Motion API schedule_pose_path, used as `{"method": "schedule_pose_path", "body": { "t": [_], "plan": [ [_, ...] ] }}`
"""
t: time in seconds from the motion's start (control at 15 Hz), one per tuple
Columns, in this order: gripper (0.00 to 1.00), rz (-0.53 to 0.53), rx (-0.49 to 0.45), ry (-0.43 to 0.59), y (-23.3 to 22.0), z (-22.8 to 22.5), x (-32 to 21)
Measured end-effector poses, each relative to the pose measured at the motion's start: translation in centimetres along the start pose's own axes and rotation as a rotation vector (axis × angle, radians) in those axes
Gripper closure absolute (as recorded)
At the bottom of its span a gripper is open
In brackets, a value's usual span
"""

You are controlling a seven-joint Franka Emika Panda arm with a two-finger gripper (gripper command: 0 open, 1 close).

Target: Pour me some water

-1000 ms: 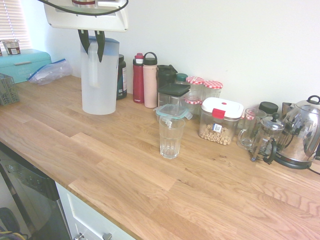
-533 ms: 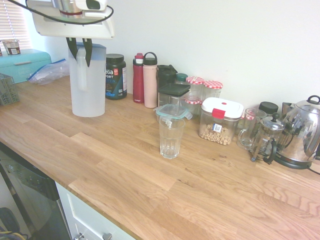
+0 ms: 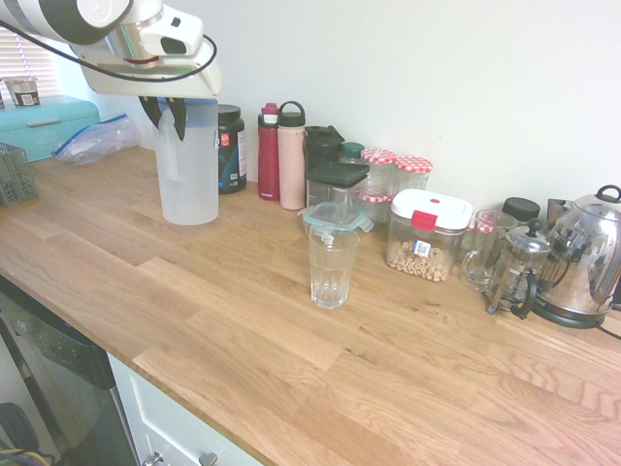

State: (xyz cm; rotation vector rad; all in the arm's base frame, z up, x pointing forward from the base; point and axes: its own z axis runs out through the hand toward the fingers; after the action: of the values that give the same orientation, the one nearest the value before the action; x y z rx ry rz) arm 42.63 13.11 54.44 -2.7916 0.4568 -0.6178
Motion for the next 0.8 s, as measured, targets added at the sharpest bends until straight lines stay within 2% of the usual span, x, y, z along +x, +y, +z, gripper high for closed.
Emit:
{"method": "schedule_pose_path", "body": {
  "t": [0.73, 0.8],
  "plan": [
    [1.00, 0.066, -0.021, 0.020, 0.9, 3.8, 0.3],
    [0.00, 0.068, -0.024, 0.021, 0.8, 4.0, 0.2]
  ]
}}
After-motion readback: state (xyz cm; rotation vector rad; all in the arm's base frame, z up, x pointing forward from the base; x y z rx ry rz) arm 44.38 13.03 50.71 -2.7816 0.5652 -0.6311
